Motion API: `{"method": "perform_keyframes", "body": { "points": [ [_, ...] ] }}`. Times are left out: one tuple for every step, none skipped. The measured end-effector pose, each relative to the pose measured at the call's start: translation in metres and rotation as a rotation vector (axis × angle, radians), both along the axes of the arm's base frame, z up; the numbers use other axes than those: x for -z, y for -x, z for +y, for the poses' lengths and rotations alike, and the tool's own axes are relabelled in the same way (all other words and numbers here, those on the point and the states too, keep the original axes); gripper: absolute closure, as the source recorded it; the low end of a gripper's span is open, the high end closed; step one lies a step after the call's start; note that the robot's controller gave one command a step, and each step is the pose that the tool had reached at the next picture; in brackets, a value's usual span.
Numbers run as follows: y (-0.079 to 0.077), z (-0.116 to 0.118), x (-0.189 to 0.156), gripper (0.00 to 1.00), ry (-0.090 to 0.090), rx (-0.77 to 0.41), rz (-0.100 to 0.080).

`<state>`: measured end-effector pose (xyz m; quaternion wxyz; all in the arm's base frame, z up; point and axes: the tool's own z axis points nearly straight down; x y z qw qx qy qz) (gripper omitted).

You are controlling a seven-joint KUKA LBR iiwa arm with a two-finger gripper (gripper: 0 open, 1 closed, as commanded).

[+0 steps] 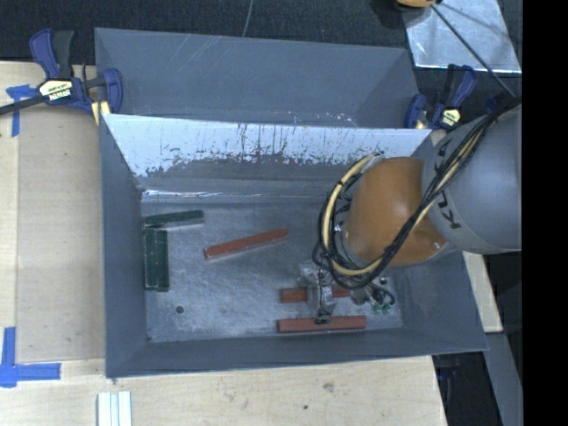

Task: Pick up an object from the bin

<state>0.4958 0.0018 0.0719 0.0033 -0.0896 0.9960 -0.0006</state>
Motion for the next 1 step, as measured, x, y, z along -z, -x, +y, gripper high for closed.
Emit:
{"method": "perform_keyframes", "body": {
  "points": [
    [-0.0287,0.0420,-0.1326,1.00,-0.001,0.005,0.003]
  ]
}}
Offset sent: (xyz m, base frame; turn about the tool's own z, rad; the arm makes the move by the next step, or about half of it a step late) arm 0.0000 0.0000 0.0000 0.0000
